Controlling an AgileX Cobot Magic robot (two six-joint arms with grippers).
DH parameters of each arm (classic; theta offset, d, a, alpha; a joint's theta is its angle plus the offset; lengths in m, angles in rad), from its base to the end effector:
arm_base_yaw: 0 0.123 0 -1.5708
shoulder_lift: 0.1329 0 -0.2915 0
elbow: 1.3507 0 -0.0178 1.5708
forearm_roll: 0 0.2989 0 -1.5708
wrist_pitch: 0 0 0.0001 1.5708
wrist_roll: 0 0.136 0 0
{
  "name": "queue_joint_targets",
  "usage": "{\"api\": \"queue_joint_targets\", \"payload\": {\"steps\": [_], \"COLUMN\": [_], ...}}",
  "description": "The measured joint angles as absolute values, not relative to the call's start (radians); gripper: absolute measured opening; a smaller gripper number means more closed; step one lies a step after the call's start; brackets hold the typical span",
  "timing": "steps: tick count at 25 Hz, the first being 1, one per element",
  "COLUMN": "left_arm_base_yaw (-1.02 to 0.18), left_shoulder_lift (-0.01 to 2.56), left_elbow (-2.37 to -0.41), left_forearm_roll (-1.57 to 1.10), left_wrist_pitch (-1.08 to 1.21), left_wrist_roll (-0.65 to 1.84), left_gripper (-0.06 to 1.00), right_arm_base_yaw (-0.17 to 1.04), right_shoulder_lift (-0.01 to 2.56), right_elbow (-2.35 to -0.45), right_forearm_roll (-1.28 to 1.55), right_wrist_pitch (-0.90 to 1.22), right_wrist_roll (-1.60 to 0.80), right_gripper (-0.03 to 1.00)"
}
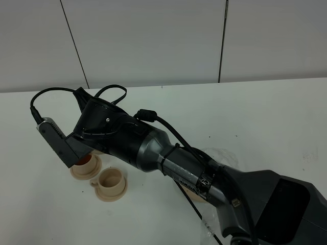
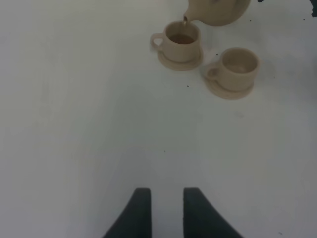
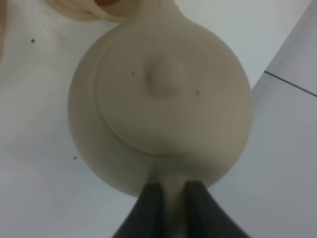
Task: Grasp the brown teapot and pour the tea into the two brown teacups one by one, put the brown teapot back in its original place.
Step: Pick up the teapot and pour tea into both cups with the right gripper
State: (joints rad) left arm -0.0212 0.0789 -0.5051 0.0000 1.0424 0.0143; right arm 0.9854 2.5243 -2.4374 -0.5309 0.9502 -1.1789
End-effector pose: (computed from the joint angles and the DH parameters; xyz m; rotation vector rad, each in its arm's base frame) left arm 0.0840 -0.0018 0.2779 0.0373 2.0995 -0.0042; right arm 0.3981 0.4990 0.1812 -2.2885 0.9722 -0.7471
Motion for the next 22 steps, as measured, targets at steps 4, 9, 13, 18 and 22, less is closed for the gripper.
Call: {"api": "queue_joint_targets", "payload": {"steps": [4,9,13,18,22], "left_arm_base_yaw": [-0.021,-0.021,-0.021,-0.021,-0.021], "left_shoulder_lift": [0.079,0.079,0.079,0.079,0.079], "left_elbow": [-0.505,-0.505,-0.505,-0.505,-0.505], "left_forearm_roll": [0.0,0.0,0.0,0.0,0.0], "left_wrist_pitch": [1.042,1.042,1.042,1.042,1.042], "left_wrist_roll": [0.014,0.014,0.014,0.014,0.014], "left_gripper": [0.23,0.23,0.23,0.23,0.23], "right_arm_base_yaw": [0.985,0.985,0.985,0.985,0.985], "right_shoulder_lift": [2.524,2.524,2.524,2.524,2.524], "right_elbow": [-2.437,-2.437,-2.437,-2.437,-2.437], "right_forearm_roll": [-0.531,-0.531,-0.531,-0.53,-0.529], "right_wrist_pitch": [0.95,0.95,0.95,0.95,0.95], "right_wrist_roll": [-1.179,-1.177,-1.176,-1.172,-1.172], "right_gripper": [0.1,0.1,0.1,0.1,0.1]}}
